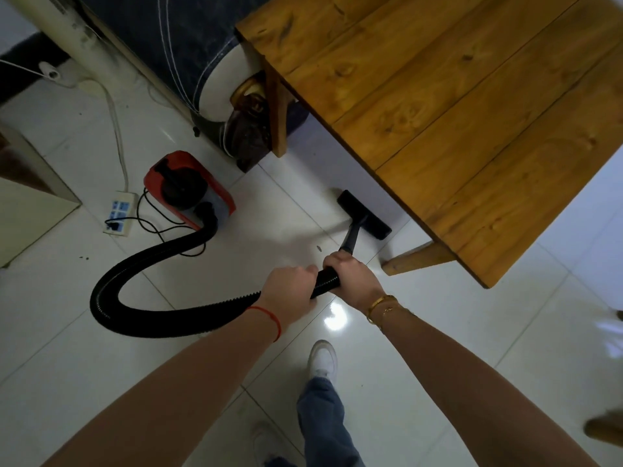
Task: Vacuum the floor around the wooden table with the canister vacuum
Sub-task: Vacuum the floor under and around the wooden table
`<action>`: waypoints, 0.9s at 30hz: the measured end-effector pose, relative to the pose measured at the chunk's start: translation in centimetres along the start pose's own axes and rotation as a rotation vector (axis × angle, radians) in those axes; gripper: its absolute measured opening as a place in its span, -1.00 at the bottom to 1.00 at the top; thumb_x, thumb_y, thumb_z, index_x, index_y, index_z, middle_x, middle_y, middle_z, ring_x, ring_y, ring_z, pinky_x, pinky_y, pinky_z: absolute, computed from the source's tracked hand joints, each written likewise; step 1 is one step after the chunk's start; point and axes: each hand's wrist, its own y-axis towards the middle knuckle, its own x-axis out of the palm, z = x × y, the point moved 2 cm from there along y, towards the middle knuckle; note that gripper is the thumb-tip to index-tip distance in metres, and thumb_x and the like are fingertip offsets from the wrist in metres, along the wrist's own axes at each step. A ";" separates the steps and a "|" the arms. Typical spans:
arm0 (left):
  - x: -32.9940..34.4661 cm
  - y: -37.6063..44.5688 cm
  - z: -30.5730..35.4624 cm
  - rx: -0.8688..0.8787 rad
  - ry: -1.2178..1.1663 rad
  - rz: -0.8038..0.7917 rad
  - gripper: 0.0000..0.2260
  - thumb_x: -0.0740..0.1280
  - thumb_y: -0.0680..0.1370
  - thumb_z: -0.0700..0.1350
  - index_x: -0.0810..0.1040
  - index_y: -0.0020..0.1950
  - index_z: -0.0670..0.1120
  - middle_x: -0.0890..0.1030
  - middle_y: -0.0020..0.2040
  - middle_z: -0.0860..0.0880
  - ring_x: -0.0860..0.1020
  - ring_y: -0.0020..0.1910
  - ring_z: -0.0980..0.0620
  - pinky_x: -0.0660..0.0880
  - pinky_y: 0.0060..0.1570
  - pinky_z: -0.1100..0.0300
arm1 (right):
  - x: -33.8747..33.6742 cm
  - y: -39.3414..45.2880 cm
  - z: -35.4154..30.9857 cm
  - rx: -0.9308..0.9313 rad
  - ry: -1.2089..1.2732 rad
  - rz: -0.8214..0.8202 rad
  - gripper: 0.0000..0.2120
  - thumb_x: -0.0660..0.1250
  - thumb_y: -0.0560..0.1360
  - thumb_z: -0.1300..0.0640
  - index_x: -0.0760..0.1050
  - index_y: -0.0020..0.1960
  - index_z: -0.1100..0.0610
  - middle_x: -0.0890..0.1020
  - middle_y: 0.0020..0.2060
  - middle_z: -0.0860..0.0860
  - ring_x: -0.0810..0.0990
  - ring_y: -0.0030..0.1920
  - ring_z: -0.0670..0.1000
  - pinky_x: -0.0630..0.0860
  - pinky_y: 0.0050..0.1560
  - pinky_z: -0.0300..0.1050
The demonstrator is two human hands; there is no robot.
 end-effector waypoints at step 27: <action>1.0 -8.2 -2.1 0.021 0.020 0.022 -0.76 0.25 0.53 -0.07 0.42 0.17 -0.11 0.59 -0.01 -0.08 0.59 -0.07 -0.10 0.33 -0.26 0.16 | 2.7 -4.1 -6.5 -0.057 0.060 -0.017 -0.80 0.44 0.41 0.15 0.50 -0.02 0.12 0.56 -0.06 0.03 0.57 -0.12 0.07 0.49 -0.10 -0.12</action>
